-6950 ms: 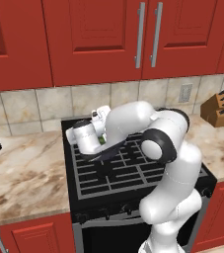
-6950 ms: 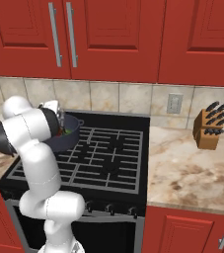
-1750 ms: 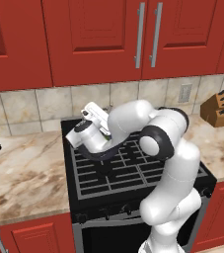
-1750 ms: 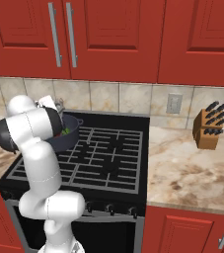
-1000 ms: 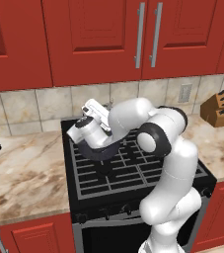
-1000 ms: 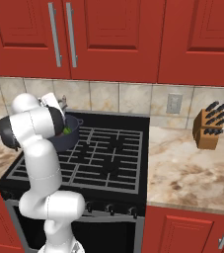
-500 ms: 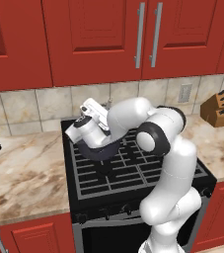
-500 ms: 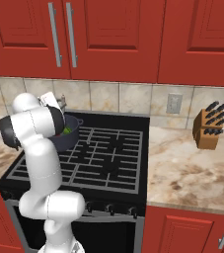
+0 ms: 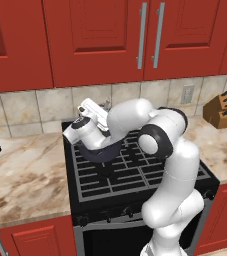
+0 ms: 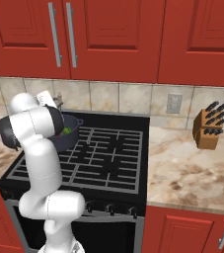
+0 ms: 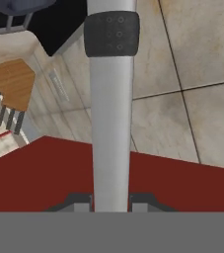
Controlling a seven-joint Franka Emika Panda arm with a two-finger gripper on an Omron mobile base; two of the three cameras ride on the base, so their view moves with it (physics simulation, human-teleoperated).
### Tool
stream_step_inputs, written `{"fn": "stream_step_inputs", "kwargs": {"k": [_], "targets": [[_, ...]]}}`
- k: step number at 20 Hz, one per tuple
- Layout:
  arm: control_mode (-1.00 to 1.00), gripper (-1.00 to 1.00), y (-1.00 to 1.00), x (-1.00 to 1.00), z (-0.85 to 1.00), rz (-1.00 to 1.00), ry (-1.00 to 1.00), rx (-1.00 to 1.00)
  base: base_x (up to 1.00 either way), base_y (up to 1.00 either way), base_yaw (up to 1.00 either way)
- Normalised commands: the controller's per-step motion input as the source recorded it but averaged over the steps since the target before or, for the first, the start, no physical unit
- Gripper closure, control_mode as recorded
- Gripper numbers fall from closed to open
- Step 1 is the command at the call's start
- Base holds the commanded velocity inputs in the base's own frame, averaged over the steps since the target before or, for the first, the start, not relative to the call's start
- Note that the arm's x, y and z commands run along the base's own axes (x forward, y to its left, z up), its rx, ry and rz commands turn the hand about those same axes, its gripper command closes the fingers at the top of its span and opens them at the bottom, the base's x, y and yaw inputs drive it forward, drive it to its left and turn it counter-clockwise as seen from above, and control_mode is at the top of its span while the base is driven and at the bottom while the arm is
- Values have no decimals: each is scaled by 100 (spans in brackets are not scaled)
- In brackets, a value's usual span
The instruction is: Put the bell pepper and avocado in the pot. Retrieve the spatula and lightly stir the vegetables in the pot.
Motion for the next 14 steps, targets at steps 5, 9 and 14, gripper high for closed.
{"fn": "stream_step_inputs", "kwargs": {"k": [5,9,14], "targets": [[-100,100,10,-12,-12,7,0,0,0,0,0],[-100,100,15,0,-19,5,0,0,0,0,0],[-100,100,14,0,-28,5,0,-1,0,0,0]]}}
